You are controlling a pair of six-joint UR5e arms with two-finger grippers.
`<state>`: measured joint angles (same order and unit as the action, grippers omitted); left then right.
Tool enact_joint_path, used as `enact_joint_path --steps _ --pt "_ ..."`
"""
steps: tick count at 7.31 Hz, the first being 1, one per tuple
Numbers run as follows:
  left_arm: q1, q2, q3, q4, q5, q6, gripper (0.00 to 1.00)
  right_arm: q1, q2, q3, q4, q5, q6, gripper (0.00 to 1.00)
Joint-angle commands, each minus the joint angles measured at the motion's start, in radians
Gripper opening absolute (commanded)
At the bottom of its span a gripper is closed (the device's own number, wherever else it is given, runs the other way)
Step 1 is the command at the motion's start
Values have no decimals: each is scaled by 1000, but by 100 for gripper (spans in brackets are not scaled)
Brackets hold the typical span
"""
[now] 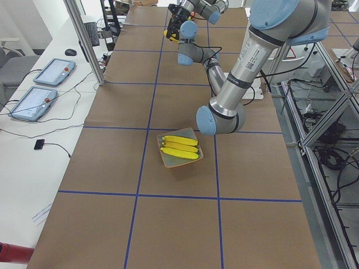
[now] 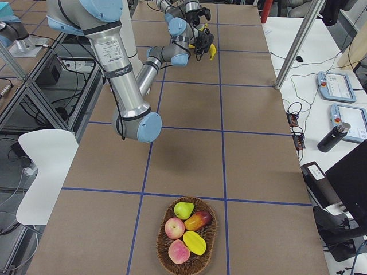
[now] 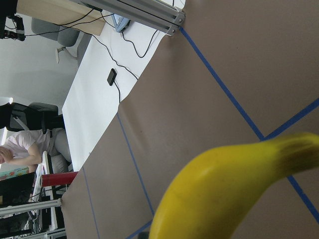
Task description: Transfer all bananas from basket to plate
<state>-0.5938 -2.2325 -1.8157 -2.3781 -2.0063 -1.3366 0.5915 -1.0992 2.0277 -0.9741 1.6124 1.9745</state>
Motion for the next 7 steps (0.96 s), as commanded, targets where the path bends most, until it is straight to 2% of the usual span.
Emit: enact_joint_path --steps 1,2,5,7 --pt "0 2 -2 -16 0 2 0 1 -1 2 0 1 -11 32" --pt "0 2 -2 -15 0 -3 0 2 -1 5 0 -14 -26 99" --pt "-3 11 -4 -13 0 -13 0 33 -16 48 -2 -3 -112 100" --pt "-7 97 -51 -10 -2 -13 0 92 -68 36 -12 53 -155 100"
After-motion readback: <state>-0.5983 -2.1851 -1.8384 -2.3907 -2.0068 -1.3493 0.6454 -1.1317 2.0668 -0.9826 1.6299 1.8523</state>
